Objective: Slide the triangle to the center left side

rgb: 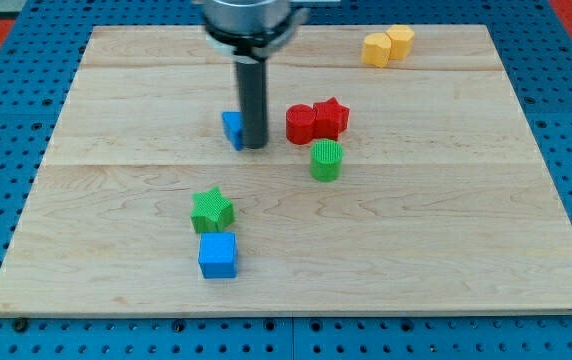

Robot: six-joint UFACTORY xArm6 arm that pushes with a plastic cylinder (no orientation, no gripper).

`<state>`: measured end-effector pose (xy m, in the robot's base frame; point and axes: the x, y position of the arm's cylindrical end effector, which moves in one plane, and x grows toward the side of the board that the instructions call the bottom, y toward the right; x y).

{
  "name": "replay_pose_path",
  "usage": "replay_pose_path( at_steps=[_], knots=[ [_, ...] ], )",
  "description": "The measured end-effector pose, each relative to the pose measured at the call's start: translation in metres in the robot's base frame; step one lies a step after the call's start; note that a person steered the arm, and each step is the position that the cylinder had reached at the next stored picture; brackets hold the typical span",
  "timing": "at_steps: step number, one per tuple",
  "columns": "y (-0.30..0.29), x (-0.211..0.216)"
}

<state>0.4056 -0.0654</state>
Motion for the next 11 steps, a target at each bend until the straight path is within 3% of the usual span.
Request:
replay_pose_path(
  at_steps=[1, 2, 4, 5, 7, 9, 11],
  knots=[
    [-0.065, -0.015],
    [-0.062, -0.018],
    [0.024, -0.025],
    [0.005, -0.059],
    [-0.100, -0.047],
    [-0.052, -0.018],
    [-0.140, -0.022]
  ],
)
